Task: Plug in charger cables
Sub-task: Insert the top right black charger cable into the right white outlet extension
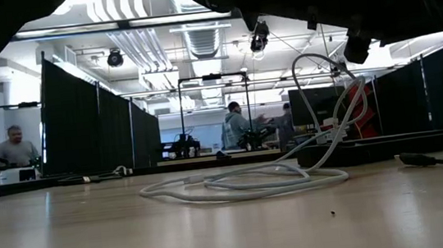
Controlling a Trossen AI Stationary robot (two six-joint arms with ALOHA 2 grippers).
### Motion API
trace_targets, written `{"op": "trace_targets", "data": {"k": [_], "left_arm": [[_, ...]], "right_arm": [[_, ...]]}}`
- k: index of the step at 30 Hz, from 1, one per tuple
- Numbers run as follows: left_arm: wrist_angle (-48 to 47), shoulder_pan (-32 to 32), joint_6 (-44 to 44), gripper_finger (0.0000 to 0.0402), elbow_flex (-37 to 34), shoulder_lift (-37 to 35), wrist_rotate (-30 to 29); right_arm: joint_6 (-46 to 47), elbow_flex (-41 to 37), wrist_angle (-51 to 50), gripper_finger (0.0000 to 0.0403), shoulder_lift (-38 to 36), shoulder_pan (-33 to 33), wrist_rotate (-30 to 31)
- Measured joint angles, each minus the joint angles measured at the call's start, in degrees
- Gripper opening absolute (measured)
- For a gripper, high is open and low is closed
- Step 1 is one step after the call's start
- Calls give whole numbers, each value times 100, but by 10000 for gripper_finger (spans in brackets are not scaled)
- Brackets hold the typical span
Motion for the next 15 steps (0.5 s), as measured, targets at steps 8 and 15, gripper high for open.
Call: {"op": "trace_targets", "data": {"k": [8,15], "left_arm": [[-64,0,0,14,-4,0,0],[-81,2,-2,14,-11,0,-154]], "right_arm": [[48,0,40,2,0,0,0],[57,0,149,2,0,0,0]]}}
